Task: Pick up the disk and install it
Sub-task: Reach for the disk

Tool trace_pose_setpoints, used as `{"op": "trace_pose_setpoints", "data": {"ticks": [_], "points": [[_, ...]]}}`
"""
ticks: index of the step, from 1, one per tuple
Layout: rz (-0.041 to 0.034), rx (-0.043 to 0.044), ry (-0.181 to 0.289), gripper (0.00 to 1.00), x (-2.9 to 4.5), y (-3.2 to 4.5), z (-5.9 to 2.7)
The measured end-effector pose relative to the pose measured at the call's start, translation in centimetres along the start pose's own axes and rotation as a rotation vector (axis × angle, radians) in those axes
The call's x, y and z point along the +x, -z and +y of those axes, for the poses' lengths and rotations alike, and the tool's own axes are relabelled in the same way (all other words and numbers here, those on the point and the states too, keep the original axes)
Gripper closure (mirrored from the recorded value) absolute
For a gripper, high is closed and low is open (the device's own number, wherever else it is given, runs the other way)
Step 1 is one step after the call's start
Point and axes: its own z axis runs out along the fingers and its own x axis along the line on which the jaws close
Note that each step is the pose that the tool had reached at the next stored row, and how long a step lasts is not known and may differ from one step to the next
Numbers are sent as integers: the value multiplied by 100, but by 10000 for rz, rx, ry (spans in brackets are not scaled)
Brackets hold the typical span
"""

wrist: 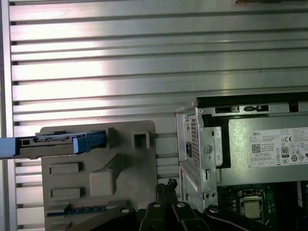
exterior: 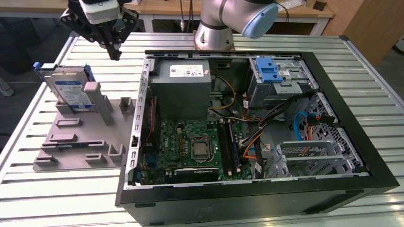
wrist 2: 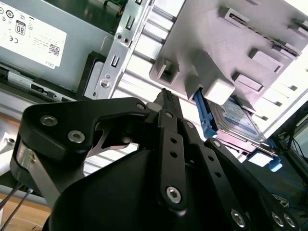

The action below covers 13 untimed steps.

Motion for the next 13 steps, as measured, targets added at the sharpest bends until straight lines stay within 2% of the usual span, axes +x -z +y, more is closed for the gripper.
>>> {"op": "trace_pose_setpoints", "data": {"ticks": [13], "points": [[0,0,0,89,177,-5,-3]]}}
